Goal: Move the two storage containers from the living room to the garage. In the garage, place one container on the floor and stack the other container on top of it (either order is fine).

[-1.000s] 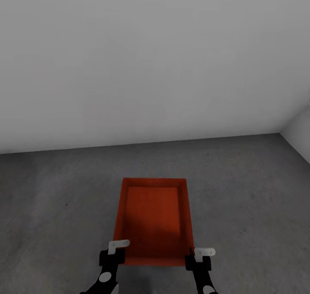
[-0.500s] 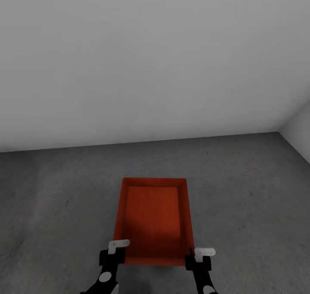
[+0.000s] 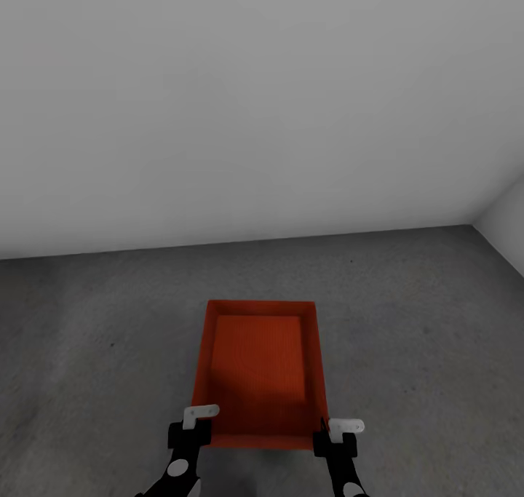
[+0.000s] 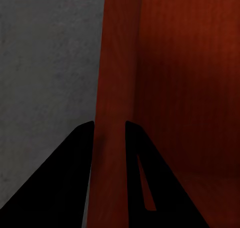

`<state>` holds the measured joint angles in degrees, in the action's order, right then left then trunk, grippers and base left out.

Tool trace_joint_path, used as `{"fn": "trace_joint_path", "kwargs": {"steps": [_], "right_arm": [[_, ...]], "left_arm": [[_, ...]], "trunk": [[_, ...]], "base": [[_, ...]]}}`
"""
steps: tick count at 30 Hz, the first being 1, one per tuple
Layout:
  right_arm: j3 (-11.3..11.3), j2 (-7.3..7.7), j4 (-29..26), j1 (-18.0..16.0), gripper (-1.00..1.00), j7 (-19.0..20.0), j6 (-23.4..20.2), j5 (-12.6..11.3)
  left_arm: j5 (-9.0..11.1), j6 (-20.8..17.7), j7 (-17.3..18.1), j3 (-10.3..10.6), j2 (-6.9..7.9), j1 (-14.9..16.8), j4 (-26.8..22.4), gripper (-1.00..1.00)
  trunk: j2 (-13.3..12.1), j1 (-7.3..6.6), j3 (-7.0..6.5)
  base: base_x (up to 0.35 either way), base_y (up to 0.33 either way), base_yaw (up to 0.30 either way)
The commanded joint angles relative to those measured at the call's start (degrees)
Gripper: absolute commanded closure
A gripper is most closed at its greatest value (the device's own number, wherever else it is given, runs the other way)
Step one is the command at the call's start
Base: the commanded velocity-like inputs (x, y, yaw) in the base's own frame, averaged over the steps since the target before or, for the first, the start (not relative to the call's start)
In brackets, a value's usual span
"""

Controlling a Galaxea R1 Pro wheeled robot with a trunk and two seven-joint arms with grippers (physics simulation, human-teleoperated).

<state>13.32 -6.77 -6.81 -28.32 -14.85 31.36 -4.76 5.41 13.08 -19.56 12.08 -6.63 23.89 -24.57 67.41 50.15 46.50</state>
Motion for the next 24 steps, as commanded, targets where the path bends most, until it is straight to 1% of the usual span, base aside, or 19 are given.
{"fn": "trace_joint_path", "kwargs": {"steps": [1,24], "right_arm": [[-1.28,0.0,-2.33,-0.07,1.0,0.0,1.0,-1.04],[-1.3,0.0,-2.33,-0.07,1.0,0.0,0.98,-1.07]], "left_arm": [[1.84,0.54,-0.74,0.04,0.02,0.01,0.84,1.0],[1.86,0.52,-0.74,0.04,0.04,0.01,0.84,1.0]], "trunk": [[0.02,0.01,0.03],[0.02,0.01,0.03]], "base": [[0.047,0.0,0.0],[0.007,0.0,0.0]]}}
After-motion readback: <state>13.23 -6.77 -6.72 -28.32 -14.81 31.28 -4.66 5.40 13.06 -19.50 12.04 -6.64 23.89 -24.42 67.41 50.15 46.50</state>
